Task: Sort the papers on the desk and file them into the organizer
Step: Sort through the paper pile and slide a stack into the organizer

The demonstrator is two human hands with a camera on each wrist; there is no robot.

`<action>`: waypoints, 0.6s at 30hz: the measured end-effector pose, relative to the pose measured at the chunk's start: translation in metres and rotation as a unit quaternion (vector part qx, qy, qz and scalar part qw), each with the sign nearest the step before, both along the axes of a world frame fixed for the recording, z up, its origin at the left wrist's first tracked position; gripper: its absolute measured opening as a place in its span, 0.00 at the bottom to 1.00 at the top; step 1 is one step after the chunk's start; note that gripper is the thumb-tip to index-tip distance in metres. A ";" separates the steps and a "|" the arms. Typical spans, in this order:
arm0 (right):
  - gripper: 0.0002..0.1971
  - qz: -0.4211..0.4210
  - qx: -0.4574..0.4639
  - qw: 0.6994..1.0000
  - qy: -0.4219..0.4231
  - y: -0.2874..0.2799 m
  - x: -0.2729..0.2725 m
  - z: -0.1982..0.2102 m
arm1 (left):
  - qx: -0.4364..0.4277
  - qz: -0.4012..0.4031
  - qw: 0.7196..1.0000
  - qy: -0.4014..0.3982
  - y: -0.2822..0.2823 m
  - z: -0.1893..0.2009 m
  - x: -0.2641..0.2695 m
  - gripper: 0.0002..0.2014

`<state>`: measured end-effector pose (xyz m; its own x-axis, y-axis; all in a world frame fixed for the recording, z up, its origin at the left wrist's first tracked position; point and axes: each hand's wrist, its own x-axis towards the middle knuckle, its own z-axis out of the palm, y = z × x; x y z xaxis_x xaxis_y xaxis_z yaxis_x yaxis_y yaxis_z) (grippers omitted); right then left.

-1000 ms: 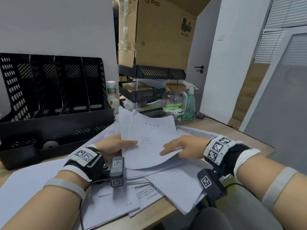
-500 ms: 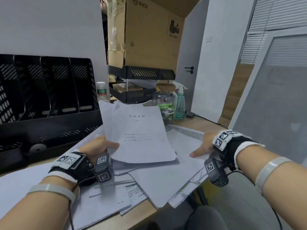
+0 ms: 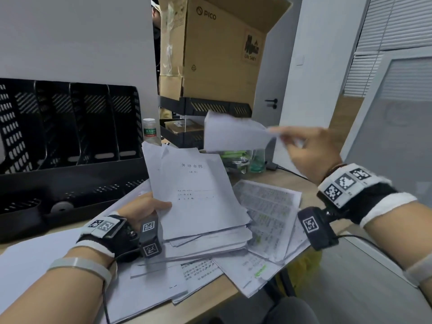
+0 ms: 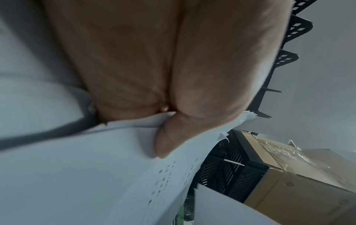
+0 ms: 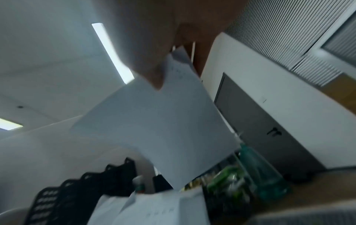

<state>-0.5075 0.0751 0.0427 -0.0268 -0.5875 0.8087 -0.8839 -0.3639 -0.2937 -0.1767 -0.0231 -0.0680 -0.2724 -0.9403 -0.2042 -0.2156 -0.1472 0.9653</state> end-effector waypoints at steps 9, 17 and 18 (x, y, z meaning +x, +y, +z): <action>0.19 0.093 0.451 0.879 0.124 -0.011 0.035 -0.094 | 0.001 0.010 1.000 -0.010 -0.012 -0.009 0.005 0.11; 0.19 0.106 0.448 0.882 0.104 -0.013 0.029 -0.100 | 0.004 0.002 1.000 0.002 -0.019 -0.015 0.009 0.09; 0.18 0.104 0.451 0.881 0.099 -0.013 0.027 -0.100 | 0.002 0.003 1.000 -0.004 -0.022 -0.017 0.010 0.10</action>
<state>-0.4800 0.0622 -0.0578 0.2454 -0.9693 -0.0139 -0.8924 -0.2203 -0.3938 -0.1670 -0.0449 -0.0847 -0.2649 -0.9411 -0.2102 -0.2216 -0.1528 0.9631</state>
